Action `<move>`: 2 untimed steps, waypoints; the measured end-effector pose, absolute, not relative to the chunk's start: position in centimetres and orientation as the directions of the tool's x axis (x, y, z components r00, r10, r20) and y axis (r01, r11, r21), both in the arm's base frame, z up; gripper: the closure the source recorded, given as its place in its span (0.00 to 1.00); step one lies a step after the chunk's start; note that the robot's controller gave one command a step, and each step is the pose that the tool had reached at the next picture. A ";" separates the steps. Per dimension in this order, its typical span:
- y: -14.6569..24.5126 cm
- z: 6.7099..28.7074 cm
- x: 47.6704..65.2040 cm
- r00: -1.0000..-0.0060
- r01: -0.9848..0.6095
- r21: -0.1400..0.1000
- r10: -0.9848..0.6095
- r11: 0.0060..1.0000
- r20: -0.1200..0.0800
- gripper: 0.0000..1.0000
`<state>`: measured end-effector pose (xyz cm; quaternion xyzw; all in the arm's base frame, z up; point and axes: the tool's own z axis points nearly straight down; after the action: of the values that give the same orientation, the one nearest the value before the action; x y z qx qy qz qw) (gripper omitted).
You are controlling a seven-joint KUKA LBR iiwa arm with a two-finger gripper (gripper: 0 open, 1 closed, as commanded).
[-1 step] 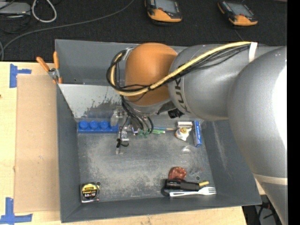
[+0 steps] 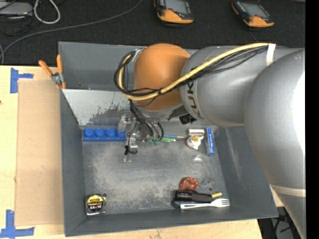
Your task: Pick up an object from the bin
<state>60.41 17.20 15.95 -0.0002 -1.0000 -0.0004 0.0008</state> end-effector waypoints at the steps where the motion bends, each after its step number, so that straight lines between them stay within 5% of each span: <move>1: 21.3 7.2 62.5 -1.000 -0.005 0.004 -0.005 1.000 -0.008 0.00; 2: 22.1 15.0 62.4 -1.000 -0.018 0.005 -0.017 1.000 -0.016 0.00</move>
Offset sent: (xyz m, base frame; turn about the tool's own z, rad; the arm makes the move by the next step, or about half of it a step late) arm 0.0181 0.0485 -0.0121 -0.0182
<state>62.43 22.11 15.04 0.0088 -0.9999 -0.0026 -0.0078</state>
